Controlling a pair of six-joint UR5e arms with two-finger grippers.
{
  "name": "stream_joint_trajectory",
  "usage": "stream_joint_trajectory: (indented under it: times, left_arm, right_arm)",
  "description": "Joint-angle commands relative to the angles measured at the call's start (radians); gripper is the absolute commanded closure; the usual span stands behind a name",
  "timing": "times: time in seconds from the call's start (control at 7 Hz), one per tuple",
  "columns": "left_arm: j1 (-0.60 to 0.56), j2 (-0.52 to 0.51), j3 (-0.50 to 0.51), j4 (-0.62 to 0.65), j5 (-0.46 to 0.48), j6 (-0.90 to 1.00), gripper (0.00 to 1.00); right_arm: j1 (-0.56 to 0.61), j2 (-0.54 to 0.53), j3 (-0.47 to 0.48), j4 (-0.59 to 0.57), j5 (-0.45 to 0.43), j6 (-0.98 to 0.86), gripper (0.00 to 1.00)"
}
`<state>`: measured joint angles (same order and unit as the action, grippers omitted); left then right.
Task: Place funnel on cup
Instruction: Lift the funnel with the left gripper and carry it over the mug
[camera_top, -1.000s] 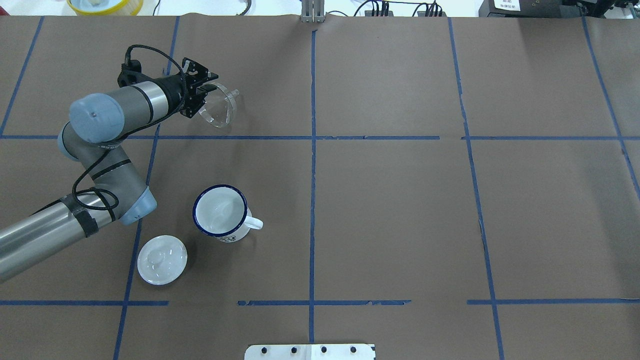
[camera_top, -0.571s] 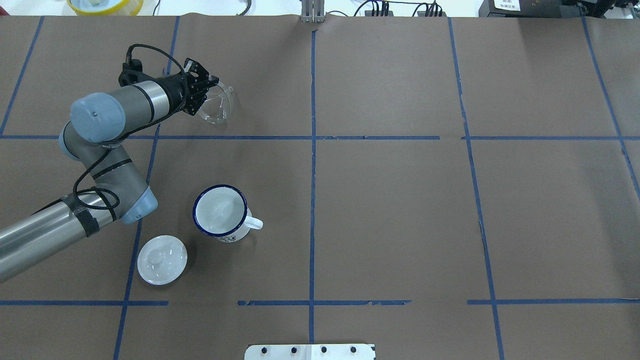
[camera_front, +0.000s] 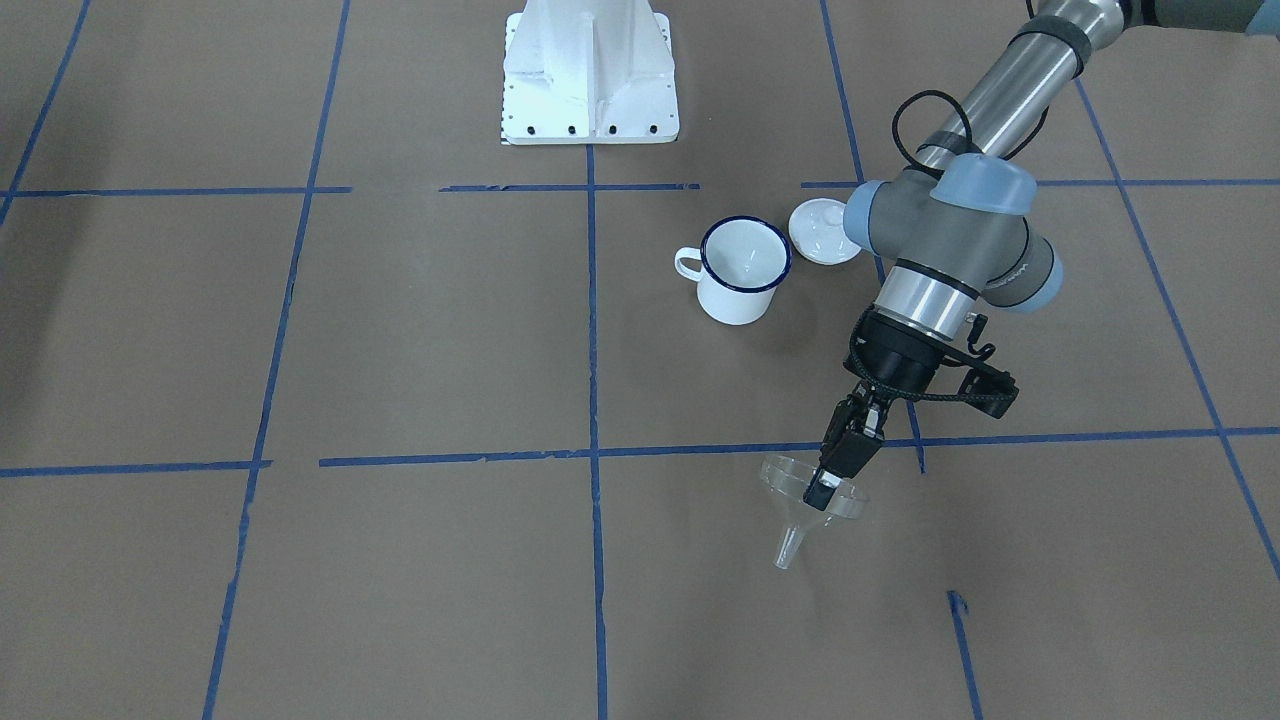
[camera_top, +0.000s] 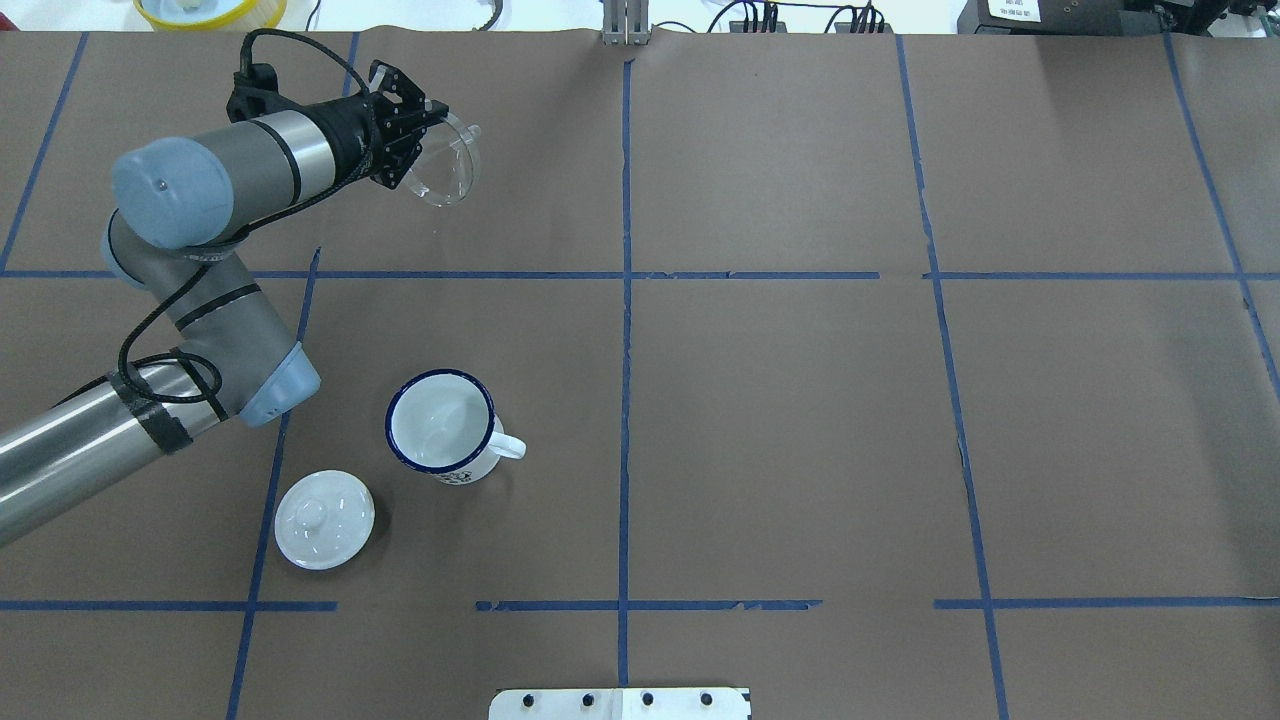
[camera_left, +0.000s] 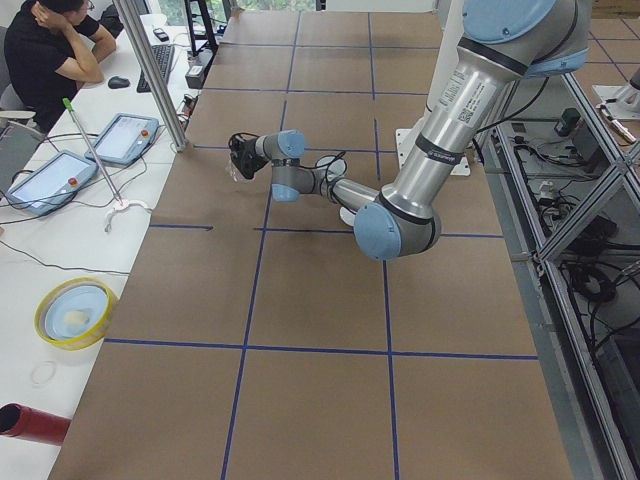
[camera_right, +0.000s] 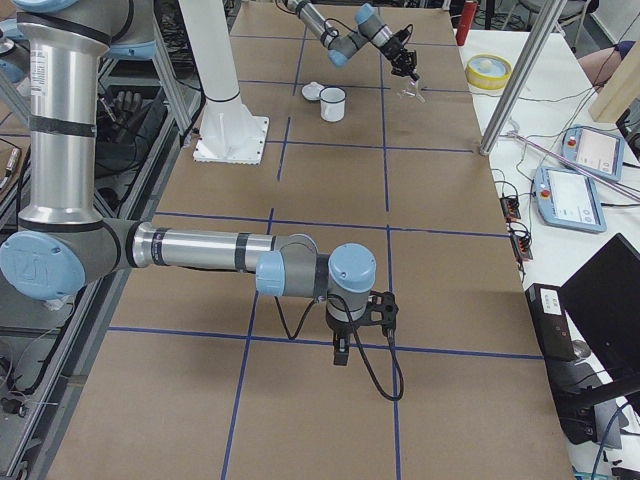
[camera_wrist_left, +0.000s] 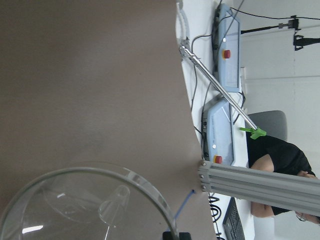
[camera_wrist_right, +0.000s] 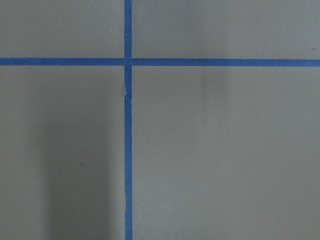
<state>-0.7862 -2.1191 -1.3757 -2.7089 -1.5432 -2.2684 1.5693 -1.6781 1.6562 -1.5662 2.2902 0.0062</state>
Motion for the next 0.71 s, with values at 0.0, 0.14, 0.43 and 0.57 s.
stream_joint_trajectory:
  times: [0.0, 0.14, 0.43, 0.57]
  left_arm:
    - [-0.001, 0.001, -0.252, 0.39, -0.135, 0.001, 1.0]
    - [0.004, -0.002, -0.363, 0.605, -0.168, 0.003, 1.0]
    - [0.025, -0.016, -0.54, 1.019, -0.284, 0.095, 1.0]
    - [0.042, -0.05, -0.575, 1.19, -0.34, 0.121, 1.0]
  right_arm:
    - [0.0, 0.0, -0.001, 0.0, 0.0, 0.0, 0.0]
    - [0.0, 0.0, 0.001, 0.0, 0.0, 0.0, 0.0]
    - [0.0, 0.0, 0.001, 0.0, 0.0, 0.0, 0.0]
    - [0.0, 0.0, 0.001, 0.0, 0.0, 0.0, 0.0]
